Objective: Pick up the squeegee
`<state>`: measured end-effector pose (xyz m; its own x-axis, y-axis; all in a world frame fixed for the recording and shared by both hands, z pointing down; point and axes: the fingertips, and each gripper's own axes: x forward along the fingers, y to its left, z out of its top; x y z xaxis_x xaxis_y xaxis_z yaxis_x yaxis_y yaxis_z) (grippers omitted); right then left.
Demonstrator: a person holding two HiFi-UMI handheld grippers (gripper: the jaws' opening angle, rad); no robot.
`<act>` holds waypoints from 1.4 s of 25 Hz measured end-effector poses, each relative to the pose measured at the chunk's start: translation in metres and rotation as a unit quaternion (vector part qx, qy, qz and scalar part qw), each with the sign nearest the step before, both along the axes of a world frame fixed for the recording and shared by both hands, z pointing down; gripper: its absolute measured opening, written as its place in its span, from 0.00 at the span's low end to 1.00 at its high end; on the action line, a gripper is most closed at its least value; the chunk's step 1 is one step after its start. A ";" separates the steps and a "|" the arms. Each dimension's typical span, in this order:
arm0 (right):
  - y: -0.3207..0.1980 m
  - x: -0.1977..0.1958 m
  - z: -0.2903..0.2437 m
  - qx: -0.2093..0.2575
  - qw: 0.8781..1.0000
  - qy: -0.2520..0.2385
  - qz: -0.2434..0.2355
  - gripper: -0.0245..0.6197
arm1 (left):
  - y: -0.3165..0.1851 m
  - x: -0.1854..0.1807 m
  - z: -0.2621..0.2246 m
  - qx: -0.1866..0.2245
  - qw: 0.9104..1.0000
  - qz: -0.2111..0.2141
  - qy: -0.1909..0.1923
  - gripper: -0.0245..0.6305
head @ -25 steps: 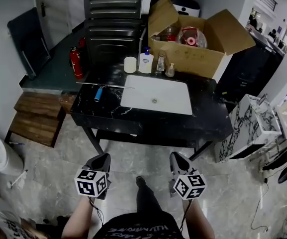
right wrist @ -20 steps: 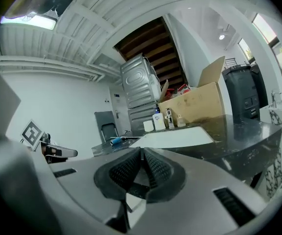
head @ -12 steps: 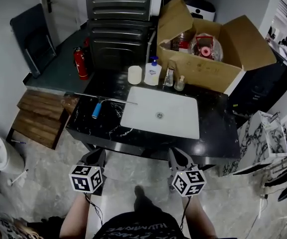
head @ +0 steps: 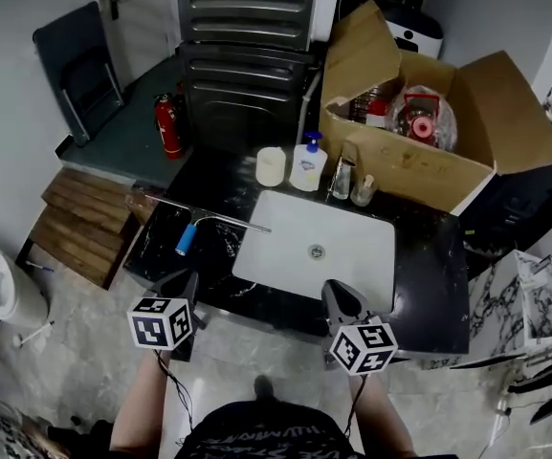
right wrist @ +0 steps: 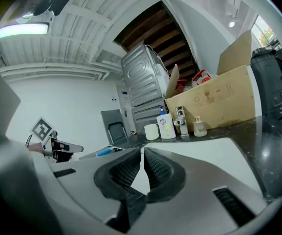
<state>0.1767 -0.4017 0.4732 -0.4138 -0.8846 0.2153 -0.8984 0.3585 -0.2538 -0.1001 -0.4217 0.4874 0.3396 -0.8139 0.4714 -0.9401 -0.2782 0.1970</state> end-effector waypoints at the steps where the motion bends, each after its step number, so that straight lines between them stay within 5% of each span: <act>1: -0.009 -0.001 0.001 0.000 1.000 0.000 -0.006 0.11 | -0.009 -0.001 0.001 -0.003 1.000 -0.003 -0.003 0.07; 4: -0.033 -0.004 0.005 0.000 1.000 -0.001 -0.026 0.11 | -0.029 -0.005 0.004 -0.009 1.000 -0.012 -0.014 0.08; 7: -0.051 -0.008 0.010 -0.004 0.999 -0.003 -0.038 0.11 | -0.045 -0.005 0.007 -0.021 1.000 -0.018 -0.012 0.28; 14: -0.072 -0.019 0.020 -0.016 0.998 -0.008 -0.052 0.11 | -0.074 -0.011 0.020 -0.056 0.998 -0.010 -0.025 0.49; 31: -0.142 -0.040 0.043 -0.044 0.999 -0.009 0.000 0.11 | -0.178 -0.037 0.091 -0.146 0.988 0.042 -0.020 0.51; 35: -0.151 -0.043 0.049 -0.049 0.999 -0.013 0.008 0.11 | -0.189 -0.040 0.086 -0.177 0.981 0.042 -0.061 0.50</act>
<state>0.1339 -0.5523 0.5217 -0.4060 -0.8666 0.2901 -0.8967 0.3166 -0.3093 -0.1400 -0.6103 0.5734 0.3224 -0.5639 0.7603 -0.9393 -0.2900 0.1832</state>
